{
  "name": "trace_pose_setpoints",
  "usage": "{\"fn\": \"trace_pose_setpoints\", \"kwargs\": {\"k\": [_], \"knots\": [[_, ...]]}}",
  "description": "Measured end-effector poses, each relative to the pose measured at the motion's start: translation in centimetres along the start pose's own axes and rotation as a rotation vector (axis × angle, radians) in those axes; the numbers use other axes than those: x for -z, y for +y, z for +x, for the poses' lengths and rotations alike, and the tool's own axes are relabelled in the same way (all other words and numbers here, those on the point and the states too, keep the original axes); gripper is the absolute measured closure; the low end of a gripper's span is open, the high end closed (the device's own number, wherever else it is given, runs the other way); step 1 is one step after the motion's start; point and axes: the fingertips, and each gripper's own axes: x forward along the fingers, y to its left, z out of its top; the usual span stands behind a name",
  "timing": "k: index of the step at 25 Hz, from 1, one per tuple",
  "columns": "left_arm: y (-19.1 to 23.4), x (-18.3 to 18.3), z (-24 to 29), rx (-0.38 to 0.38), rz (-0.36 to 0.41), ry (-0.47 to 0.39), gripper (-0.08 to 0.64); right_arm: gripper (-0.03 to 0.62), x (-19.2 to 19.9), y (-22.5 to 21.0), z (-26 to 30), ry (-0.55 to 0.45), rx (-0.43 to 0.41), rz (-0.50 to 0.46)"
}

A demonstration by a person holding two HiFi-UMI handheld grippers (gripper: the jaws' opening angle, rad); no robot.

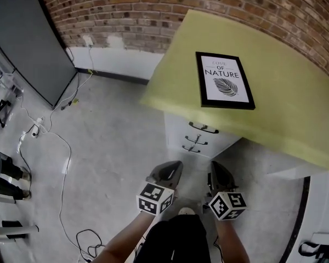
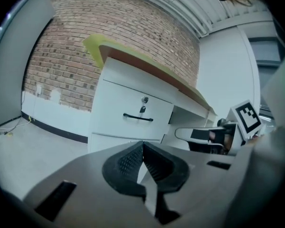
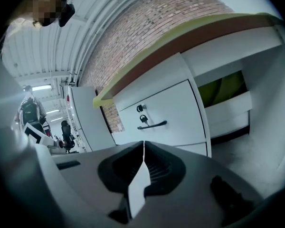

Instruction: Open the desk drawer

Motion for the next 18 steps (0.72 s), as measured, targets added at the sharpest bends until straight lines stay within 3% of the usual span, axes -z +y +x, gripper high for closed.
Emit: {"fn": "trace_pose_setpoints", "kwargs": {"k": [8,18], "knots": [[3.2,5.2,3.2,0.031,-0.041,-0.075,0.551,0.578,4.2,-3.8,3.9,-0.051,-0.040,-0.058],[6.8,12.5,7.8,0.063,-0.029,-0.086,0.551,0.578,11.8,-7.0,7.0,-0.095,-0.044,-0.023]]}}
